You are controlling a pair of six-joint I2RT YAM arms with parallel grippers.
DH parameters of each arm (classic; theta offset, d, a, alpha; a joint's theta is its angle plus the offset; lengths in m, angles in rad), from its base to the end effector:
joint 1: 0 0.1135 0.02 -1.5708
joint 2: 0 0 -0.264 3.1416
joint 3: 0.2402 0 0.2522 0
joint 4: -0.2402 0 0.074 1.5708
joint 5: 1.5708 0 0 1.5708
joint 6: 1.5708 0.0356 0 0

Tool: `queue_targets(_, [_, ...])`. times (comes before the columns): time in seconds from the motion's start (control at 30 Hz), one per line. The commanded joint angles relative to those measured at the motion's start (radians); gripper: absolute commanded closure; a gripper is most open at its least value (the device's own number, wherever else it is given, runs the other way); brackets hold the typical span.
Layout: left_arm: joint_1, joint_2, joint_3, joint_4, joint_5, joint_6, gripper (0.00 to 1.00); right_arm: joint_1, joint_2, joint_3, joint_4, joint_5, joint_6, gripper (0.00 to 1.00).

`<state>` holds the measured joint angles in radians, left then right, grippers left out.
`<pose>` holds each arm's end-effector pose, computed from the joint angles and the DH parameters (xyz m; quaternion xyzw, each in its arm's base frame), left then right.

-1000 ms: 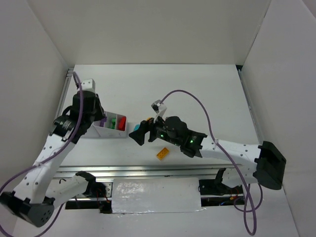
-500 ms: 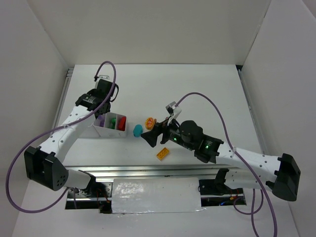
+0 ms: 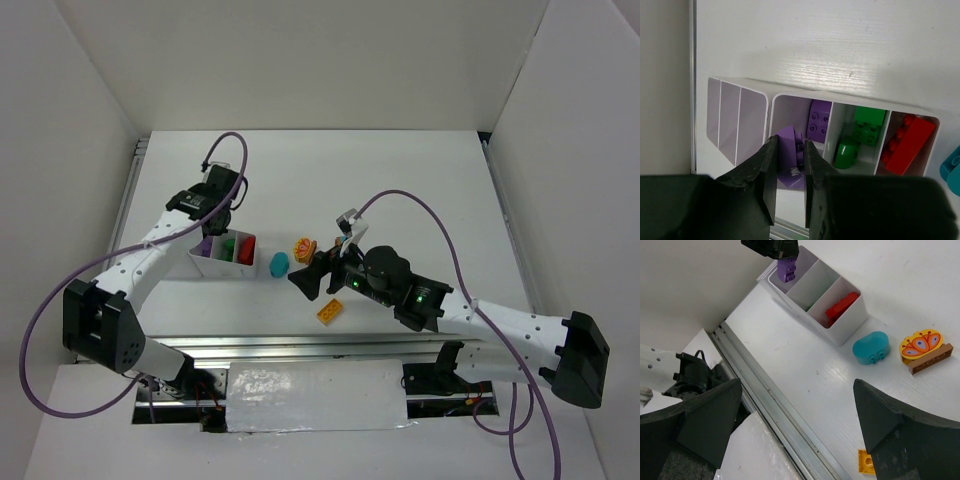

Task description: Sort the legos into containers by color

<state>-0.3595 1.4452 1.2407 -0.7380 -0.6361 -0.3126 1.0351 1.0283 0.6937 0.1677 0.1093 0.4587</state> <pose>0.2876 -0.0855 0.3014 -0.0754 0.9054 0.1840 0.3752 0.1272 0.2067 0.2977 -0.1829 0.7410 0.4074 0.5014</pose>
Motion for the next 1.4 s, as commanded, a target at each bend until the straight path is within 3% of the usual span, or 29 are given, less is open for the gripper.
queue_targets(0.0, [0.004,-0.023,-0.012,0.029,0.012,0.023,0.72,-0.006,-0.017,0.001,0.016,0.004,-0.011,0.00])
queue_targets(0.37, [0.008,-0.042,-0.018,0.017,-0.014,0.004,0.35,-0.006,-0.016,0.012,0.000,0.000,-0.006,0.00])
queue_targets(0.53, [0.008,-0.130,-0.012,0.022,-0.005,-0.035,0.17,-0.006,-0.030,0.023,-0.036,0.059,0.018,0.00])
queue_targets(0.57, [0.008,-0.153,-0.014,0.028,0.022,-0.045,0.01,-0.004,-0.034,0.030,-0.071,0.088,0.037,0.00])
queue_targets(0.77, [0.010,-0.367,-0.070,0.089,0.110,-0.131,0.00,-0.012,-0.054,0.145,-0.465,0.392,0.296,0.00])
queue_targets(0.87, [0.008,-0.451,-0.076,0.078,0.348,-0.117,0.00,-0.017,-0.095,0.167,-0.615,0.483,0.408,0.00])
queue_targets(0.97, [-0.036,-0.485,-0.118,0.118,0.498,-0.114,0.01,-0.023,-0.168,0.188,-0.729,0.536,0.437,0.00])
queue_targets(1.0, [-0.065,-0.483,-0.125,0.126,0.501,-0.124,0.00,-0.023,-0.204,0.196,-0.776,0.550,0.439,0.00])
queue_targets(1.07, [-0.259,-0.444,-0.133,0.135,0.442,-0.163,0.00,-0.024,-0.247,0.246,-0.857,0.602,0.449,0.00])
queue_targets(1.2, [-0.448,-0.310,-0.150,0.176,0.392,-0.197,0.01,-0.026,-0.283,0.331,-0.993,0.665,0.474,0.00])
queue_targets(1.37, [-0.565,-0.122,-0.185,0.331,0.475,-0.149,0.01,-0.027,-0.330,0.326,-0.978,0.610,0.411,0.00])
